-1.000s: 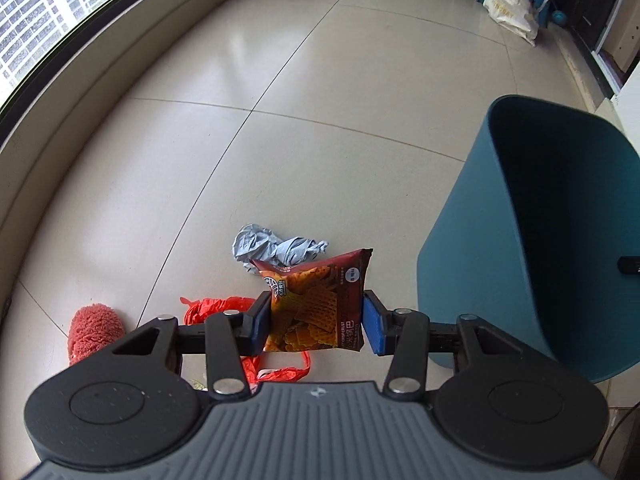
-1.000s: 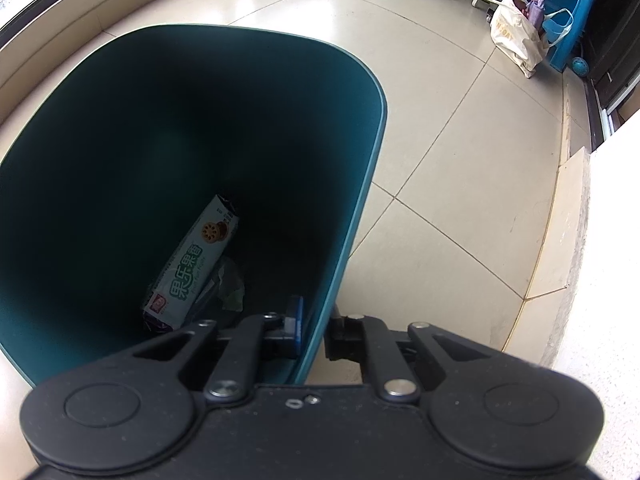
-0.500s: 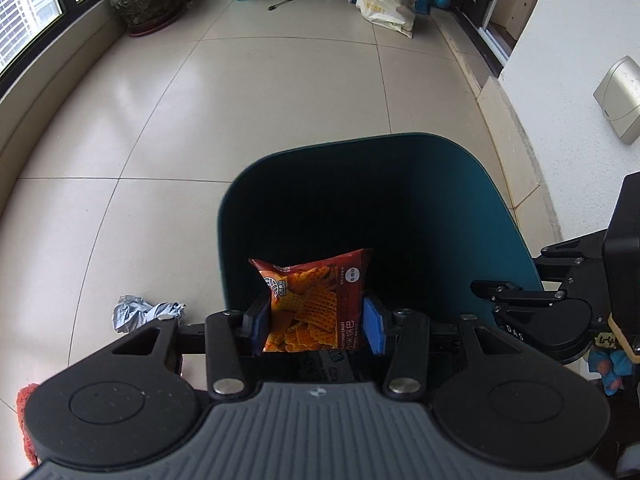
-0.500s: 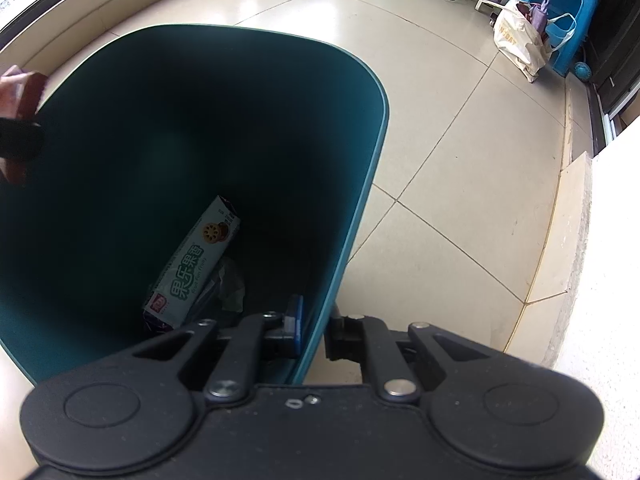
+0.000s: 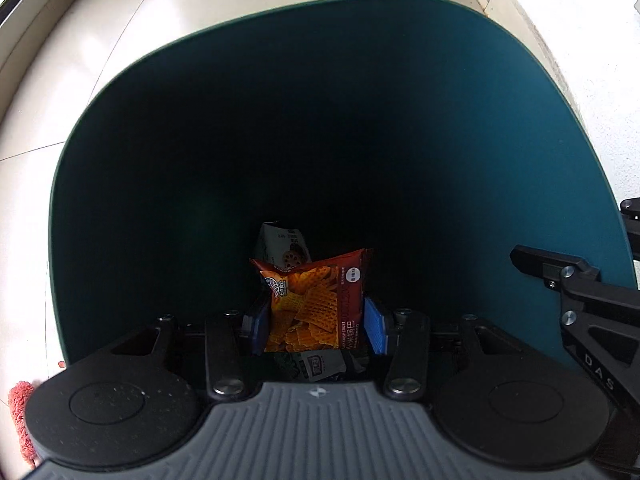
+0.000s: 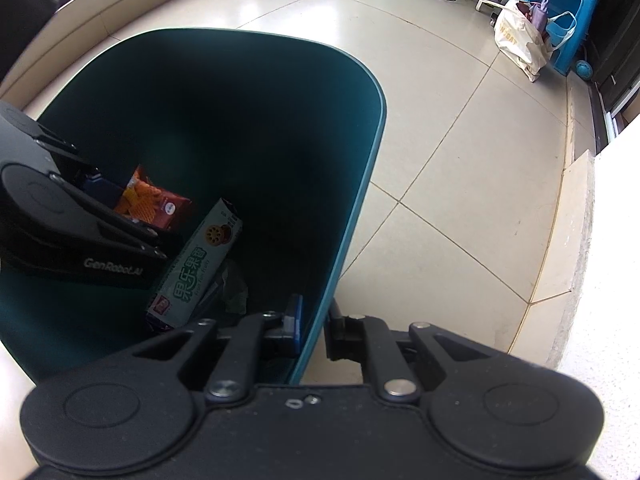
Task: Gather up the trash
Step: 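Open the left tool over the bin to drop the chip packet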
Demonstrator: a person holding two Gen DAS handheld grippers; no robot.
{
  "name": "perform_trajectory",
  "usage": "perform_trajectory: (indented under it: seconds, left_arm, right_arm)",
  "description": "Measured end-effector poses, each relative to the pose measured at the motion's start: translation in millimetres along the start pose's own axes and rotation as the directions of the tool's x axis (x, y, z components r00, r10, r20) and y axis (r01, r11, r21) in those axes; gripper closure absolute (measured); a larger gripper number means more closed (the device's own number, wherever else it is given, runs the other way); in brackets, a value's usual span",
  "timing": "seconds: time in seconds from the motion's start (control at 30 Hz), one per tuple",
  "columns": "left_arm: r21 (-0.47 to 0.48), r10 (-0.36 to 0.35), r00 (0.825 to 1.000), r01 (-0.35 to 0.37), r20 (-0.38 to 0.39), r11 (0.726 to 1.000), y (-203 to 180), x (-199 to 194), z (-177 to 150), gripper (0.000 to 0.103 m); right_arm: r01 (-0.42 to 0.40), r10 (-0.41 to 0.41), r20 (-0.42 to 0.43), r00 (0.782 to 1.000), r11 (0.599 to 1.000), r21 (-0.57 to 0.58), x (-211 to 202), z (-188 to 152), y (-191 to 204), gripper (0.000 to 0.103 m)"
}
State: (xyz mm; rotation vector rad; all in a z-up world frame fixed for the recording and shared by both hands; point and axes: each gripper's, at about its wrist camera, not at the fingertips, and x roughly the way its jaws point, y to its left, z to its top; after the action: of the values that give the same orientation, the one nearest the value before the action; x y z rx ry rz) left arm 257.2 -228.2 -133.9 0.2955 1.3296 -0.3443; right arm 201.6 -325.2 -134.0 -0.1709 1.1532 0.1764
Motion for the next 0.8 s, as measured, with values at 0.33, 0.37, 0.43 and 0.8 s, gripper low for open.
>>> perform_trajectory:
  seconds: [0.33,0.37,0.43,0.8]
  left_arm:
    - [-0.022,-0.073,0.997,0.073,0.015,0.997,7,-4,-2,0.033]
    - [-0.023,-0.077,0.997,0.077,0.021,0.997,8,-7,-5,0.033]
    - [-0.017,-0.081,0.996,0.081,0.034,0.997,7,-12,-8,0.033]
    - [-0.025,-0.093,0.985,0.097,0.145,0.995,13,-59,-29,0.033]
  right_arm:
    - [-0.004,0.004,-0.002,1.000,1.000,0.006,-1,2,-1,0.093]
    - [-0.003,0.003,-0.002,1.000,1.000,0.006,-1,3,-1,0.093]
    - [-0.004,0.004,-0.003,1.000,1.000,0.006,-2,3,-1,0.093]
    - [0.006,-0.006,-0.006,1.000,1.000,0.002,-1,4,2,0.093]
